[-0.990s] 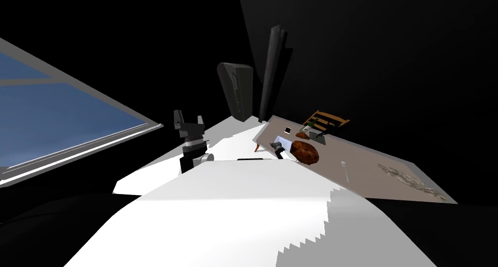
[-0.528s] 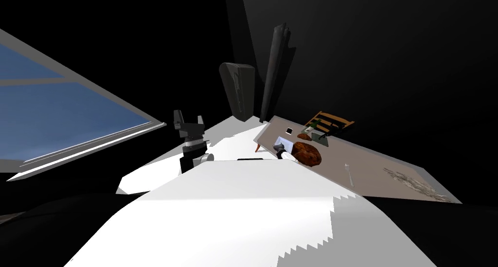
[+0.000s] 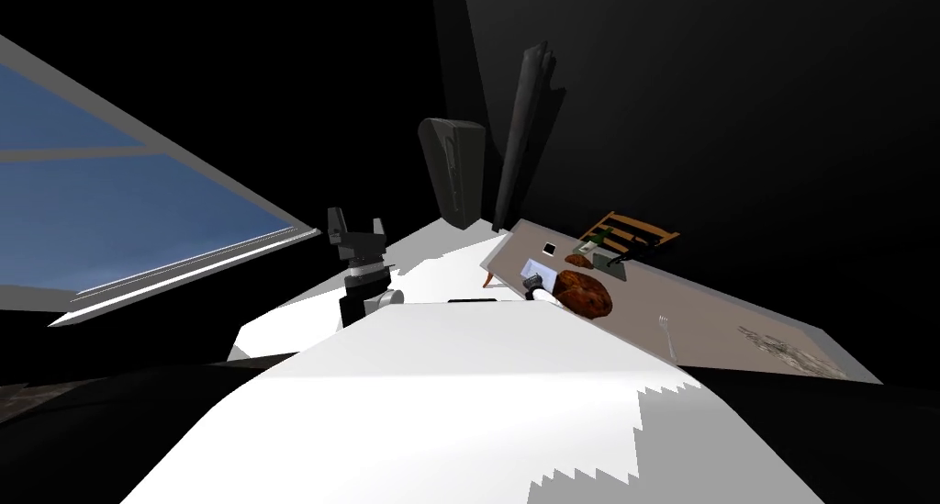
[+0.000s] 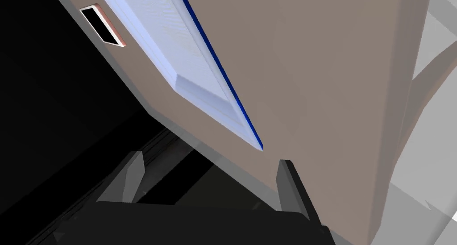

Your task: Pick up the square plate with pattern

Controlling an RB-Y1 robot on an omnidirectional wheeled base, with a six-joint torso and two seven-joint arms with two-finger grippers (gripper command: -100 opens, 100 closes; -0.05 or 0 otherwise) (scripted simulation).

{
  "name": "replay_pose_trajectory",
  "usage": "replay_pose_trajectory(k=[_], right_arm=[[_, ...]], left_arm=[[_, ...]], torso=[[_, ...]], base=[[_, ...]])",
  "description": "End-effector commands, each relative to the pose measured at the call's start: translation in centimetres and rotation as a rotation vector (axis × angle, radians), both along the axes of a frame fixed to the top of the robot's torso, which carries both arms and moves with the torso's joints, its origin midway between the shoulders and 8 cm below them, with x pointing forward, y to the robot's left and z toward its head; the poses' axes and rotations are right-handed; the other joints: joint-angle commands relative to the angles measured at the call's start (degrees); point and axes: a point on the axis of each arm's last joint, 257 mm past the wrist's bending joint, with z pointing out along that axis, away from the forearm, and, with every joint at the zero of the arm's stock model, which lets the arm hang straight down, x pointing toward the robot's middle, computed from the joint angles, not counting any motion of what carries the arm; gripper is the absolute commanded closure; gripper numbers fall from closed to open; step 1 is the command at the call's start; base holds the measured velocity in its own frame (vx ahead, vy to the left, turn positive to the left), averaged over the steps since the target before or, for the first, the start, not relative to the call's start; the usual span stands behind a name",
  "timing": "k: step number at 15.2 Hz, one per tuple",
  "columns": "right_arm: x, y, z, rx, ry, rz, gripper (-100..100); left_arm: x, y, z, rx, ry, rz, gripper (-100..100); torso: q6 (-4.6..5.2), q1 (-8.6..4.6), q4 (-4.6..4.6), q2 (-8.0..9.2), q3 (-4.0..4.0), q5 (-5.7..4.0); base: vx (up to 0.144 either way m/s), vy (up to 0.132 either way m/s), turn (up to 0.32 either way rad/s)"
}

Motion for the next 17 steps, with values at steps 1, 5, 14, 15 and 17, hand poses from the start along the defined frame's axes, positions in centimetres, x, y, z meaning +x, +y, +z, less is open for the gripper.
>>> replay_pose_trajectory(k=[1, 5, 14, 15, 17], right_arm=[[-1.0, -1.9, -0.2, -0.113, 0.046, 0.027, -100], [-2.2, -3.3, -0.8, -0.178, 0.088, 0.038, -100], [-5.2, -6.4, -1.7, -0.376, 0.208, 0.104, -100], [-5.8, -6.5, -2.0, -0.393, 0.226, 0.114, -100], [-6.3, -6.5, -2.4, -0.401, 0.241, 0.121, -100]], left_arm=[[0.0, 0.0, 0.0, 0.000, 0.000, 0.000, 0], [0.0, 0.0, 0.0, 0.000, 0.000, 0.000, 0], [0.0, 0.0, 0.0, 0.000, 0.000, 0.000, 0], [0.0, 0.0, 0.0, 0.000, 0.000, 0.000, 0], [0.0, 0.0, 0.0, 0.000, 0.000, 0.000, 0]], torso=[[0.00, 0.00, 0.00, 0.00, 0.00, 0.00], [0.00, 0.00, 0.00, 0.00, 0.00, 0.01], [0.01, 0.00, 0.01, 0.02, 0.01, 0.00], [0.01, 0.00, 0.00, 0.02, 0.01, 0.00], [0.01, 0.00, 0.01, 0.03, 0.02, 0.00]], base=[[0.004, 0.010, 0.094], [0.004, 0.007, 0.036], [0.003, 0.005, 0.034], [0.003, 0.005, 0.037], [0.003, 0.004, 0.022]])
